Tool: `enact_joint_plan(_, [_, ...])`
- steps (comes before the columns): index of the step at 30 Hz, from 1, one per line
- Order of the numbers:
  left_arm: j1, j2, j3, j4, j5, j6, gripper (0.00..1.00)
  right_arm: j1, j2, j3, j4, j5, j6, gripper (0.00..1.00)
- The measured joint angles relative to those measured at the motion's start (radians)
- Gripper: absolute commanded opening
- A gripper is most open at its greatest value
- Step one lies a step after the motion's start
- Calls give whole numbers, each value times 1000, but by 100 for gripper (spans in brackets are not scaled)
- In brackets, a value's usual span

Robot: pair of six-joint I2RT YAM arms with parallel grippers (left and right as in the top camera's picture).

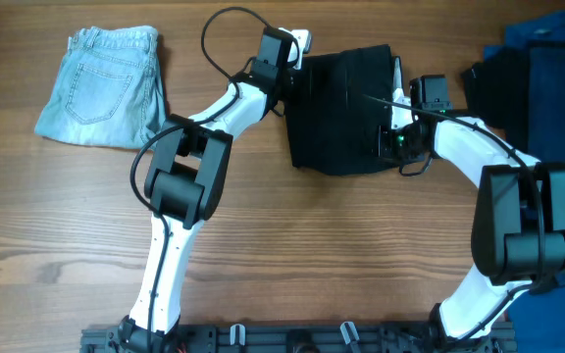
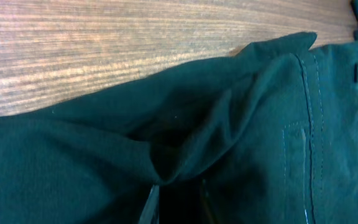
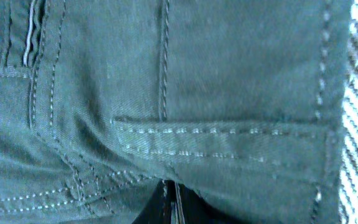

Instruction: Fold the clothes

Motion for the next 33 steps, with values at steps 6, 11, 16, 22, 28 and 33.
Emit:
enact_joint_plan(6, [6, 1, 0, 84, -3, 0, 14, 3, -238, 29, -127, -7, -21, 4])
enact_joint_plan(11, [-2, -23, 0, 134, -3, 0, 16, -2, -431, 87, -33, -3, -28, 4])
enact_joint_plan(16, [-13, -64, 0, 149, -3, 0, 16, -3, -249, 82, 25, 66, -28, 4])
enact_joint_plan(22, [-12, -64, 0, 130, -3, 0, 16, -30, 63, 103, 51, 108, -11, 4])
enact_joint_plan(28, [-12, -64, 0, 98, -31, 10, 13, -42, 81, 134, 20, 75, -5, 4])
enact_joint_plan(33, [-12, -87, 0, 50, -45, 31, 12, -41, -15, 168, 40, 84, -9, 4])
